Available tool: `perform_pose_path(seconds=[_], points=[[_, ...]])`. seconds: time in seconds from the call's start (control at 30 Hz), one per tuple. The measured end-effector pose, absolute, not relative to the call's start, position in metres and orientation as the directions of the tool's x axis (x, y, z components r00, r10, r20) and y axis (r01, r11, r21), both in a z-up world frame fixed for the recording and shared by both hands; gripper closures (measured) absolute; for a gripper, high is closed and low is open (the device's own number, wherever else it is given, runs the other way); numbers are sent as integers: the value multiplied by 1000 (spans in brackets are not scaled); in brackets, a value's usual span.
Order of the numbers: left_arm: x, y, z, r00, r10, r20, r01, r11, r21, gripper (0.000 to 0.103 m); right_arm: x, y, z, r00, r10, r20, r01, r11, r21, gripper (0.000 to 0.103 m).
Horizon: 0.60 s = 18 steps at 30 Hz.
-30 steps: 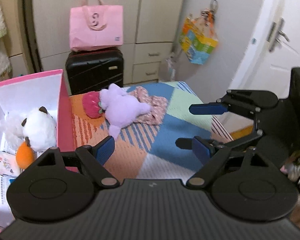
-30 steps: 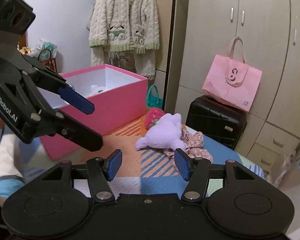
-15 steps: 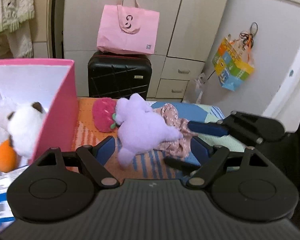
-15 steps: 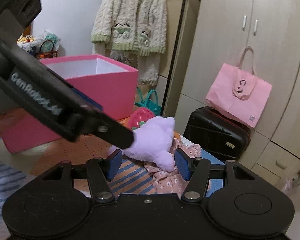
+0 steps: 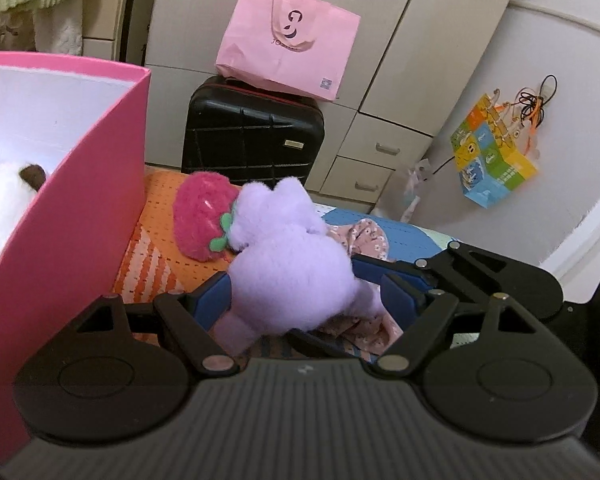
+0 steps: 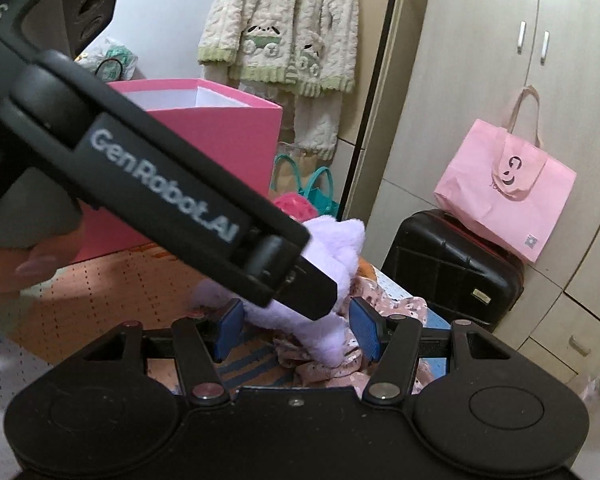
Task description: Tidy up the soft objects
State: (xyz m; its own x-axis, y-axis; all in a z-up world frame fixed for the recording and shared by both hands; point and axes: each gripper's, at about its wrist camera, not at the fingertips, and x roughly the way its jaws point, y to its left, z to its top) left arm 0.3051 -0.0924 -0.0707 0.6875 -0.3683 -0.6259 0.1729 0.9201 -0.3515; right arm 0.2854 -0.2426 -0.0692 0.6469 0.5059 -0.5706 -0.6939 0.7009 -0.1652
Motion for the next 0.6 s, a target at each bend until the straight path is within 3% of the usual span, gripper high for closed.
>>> perform_pose_path(seconds=[0.2,0.37,0.6], points=[[309,-95,-77,665,-378,-644,167,916,-365,22,288,-237,-73,632,509,-584,-713,677,-181,38],[310,-97,-78,650,-362,-668,178,927,-330,41,294,-232,-74,631,500,-593,-710,680,-184,37],[307,-97,-79,648,-347,-678,179,935,-307,46,297,-235,-76,627,510,-589,-708,688,-158,38]])
